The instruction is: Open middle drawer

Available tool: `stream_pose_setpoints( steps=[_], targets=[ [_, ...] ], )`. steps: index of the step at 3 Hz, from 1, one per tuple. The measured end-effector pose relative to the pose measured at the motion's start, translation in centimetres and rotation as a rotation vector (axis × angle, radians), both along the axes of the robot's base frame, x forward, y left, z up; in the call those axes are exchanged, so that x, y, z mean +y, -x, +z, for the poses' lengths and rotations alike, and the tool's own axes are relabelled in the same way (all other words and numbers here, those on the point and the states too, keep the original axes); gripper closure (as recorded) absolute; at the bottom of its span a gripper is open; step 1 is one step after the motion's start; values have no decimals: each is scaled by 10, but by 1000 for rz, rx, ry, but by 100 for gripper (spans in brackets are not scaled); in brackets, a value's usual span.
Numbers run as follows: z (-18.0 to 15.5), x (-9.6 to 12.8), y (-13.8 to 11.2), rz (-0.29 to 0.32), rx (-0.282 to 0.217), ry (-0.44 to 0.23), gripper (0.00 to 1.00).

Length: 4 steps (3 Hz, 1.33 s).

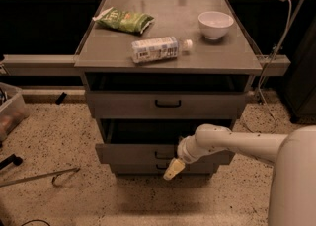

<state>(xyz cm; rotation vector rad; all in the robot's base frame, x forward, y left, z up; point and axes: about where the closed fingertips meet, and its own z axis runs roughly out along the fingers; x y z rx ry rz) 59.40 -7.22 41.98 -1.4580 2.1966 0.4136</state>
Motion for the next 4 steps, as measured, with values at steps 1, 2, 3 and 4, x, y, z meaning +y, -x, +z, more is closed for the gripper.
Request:
stream_pose_setpoints(
  steps=[1,2,3,4],
  targets=[
    [0,0,0,0,0,0,0],
    [-3,4,3,21,16,9,0],
    [-4,0,25,54,66,35,0],
    [6,-11,67,33,107,22,0]
  ],
)
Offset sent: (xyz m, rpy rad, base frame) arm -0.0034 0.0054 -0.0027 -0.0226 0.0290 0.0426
